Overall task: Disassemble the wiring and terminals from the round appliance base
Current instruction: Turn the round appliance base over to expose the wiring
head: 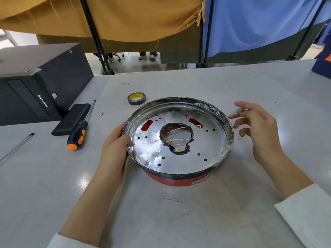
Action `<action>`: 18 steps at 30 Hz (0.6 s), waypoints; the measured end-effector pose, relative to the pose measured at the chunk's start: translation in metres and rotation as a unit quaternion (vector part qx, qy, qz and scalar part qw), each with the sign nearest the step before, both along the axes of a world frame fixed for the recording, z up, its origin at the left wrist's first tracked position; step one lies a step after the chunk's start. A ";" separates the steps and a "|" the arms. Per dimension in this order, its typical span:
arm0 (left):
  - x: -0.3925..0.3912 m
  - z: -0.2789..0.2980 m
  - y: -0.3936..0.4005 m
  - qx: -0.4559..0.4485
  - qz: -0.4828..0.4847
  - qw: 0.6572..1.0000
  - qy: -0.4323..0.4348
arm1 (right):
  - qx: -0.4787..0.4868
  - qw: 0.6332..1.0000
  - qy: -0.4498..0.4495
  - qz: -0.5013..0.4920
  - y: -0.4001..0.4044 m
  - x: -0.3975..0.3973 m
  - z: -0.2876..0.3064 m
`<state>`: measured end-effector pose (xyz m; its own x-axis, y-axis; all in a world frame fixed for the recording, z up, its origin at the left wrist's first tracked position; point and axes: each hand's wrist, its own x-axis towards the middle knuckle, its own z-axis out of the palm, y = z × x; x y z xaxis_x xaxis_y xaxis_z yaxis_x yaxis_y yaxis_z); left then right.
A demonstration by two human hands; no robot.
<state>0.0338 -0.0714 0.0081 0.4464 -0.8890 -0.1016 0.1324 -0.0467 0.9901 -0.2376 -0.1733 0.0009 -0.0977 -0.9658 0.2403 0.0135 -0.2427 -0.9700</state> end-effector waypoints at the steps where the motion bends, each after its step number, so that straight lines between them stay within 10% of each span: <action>1: 0.000 0.000 0.000 0.001 0.001 1.000 -0.001 | -0.009 1.000 -0.009 0.005 0.002 0.001 0.002; 18: 0.009 0.003 0.002 0.013 -0.043 0.999 -0.012 | -0.051 0.995 0.009 0.089 0.010 0.014 -0.005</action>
